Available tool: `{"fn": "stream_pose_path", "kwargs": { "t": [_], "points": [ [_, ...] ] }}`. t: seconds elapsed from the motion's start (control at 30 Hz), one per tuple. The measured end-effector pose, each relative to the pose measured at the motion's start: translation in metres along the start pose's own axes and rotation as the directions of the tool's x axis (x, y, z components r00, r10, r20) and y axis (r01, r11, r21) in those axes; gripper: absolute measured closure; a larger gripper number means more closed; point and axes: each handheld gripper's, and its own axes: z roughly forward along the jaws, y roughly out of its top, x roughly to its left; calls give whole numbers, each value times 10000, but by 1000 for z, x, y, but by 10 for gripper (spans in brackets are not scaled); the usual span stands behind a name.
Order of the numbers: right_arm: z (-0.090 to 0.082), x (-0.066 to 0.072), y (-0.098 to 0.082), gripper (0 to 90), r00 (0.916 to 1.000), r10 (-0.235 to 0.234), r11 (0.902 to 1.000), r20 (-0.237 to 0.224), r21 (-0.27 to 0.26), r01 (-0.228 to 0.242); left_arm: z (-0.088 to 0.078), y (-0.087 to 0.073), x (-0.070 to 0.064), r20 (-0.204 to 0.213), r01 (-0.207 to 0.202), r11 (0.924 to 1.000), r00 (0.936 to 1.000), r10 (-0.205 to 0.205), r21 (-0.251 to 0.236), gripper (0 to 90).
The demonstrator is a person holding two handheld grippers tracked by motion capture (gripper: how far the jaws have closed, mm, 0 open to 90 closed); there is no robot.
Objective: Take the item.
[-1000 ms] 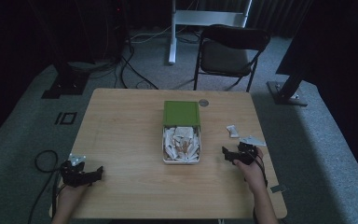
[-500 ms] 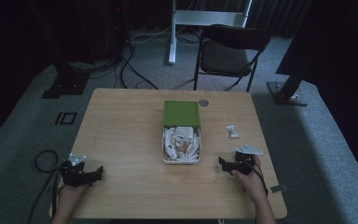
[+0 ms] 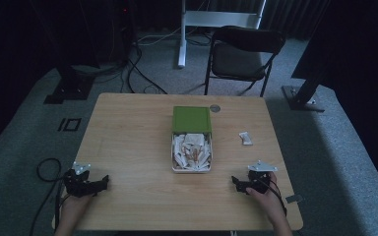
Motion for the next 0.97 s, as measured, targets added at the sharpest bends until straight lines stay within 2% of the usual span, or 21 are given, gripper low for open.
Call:
{"fn": "stream_pose_path", "kwargs": {
  "t": [0.23,0.53,0.97],
  "points": [
    [-6,6,-7,140,9946,-863,9961,-584,140,873,0,0,0,0,0,10000,10000,0,0,31],
    [-12,9,-13,134,9939,-846,9961,-714,199,862,0,0,0,1,-8,10000,10000,8,5,31],
    [-15,11,-17,126,9957,-715,9971,-590,208,728,0,0,0,0,-6,10000,10000,6,1,31]
  ]
}}
